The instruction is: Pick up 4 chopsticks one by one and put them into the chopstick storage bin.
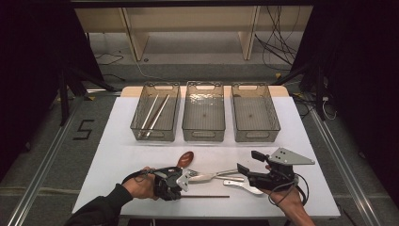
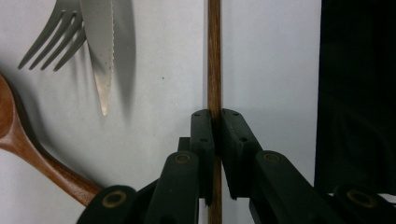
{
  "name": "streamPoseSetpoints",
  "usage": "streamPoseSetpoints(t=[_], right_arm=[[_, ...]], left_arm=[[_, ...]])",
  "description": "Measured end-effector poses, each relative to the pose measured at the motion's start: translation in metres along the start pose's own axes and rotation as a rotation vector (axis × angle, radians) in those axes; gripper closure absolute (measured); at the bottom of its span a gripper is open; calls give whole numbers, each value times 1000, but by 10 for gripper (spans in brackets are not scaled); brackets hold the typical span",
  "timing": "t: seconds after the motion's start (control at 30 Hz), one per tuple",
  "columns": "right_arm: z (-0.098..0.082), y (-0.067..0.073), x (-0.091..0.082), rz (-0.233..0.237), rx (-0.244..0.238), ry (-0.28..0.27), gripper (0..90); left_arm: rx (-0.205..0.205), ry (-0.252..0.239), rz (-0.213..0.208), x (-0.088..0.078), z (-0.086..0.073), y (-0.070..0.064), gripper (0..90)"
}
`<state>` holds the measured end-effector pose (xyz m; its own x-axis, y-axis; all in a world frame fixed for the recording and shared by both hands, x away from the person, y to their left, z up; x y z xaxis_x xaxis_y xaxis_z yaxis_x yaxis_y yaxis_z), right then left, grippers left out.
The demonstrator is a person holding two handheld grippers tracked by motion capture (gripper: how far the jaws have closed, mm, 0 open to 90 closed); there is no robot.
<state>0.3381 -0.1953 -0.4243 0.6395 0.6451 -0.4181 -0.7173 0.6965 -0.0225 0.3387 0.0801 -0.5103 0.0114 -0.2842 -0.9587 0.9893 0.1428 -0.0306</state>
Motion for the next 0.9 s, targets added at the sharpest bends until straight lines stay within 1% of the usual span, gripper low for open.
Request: streamPoseSetpoints(t=[0.17,0.2,0.3,0.37,0.43,0.5,0.57,0.6,0.63,0.73,0.9], right_arm=[[0,0,0,0,-1,0,297],[0,0,0,0,-1,0,296],[0,0,0,0,-1,-1,296],[0,0,0,0,1,0,296],[0,0,0,0,0,-1,296],[0,0,0,0,0,-2,296],[0,0,0,0,1,-1,296],[0,0,0,0,0,-1,296],[0,0,0,-1,0,-1,296],[0,0,0,-2,-1,-1,296],[0,0,0,-1,0,0,296]], left_arm=[[-10,-14,-4,-3,-1,1,834],[-4,-9,-4,-4,-1,1,834],[-13,-18,-8,-7,-1,1,835],[-10,-14,-14,-10,-1,0,835],[-21,-22,-18,-11,-1,0,836],[-24,-26,-16,-15,-1,1,836],[-32,-41,-12,-22,-1,2,835],[-39,-58,-11,-25,0,3,835],[-55,-73,-9,-29,0,4,835],[-86,-114,2,-39,0,11,835],[-162,-166,12,-46,-2,19,835]])
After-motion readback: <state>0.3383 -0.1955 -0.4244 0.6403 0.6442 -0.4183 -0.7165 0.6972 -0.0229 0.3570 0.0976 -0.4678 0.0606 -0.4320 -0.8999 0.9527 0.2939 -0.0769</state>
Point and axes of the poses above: each handheld gripper's, and its own axes: x roughly forward along the jaws, z roughly out of its top, y roughly to its left, the point moved 5 cm from there along x, roughly forward along the jaws, and after that the axes turned 9 degrees about -x, right-handed, at the moved point
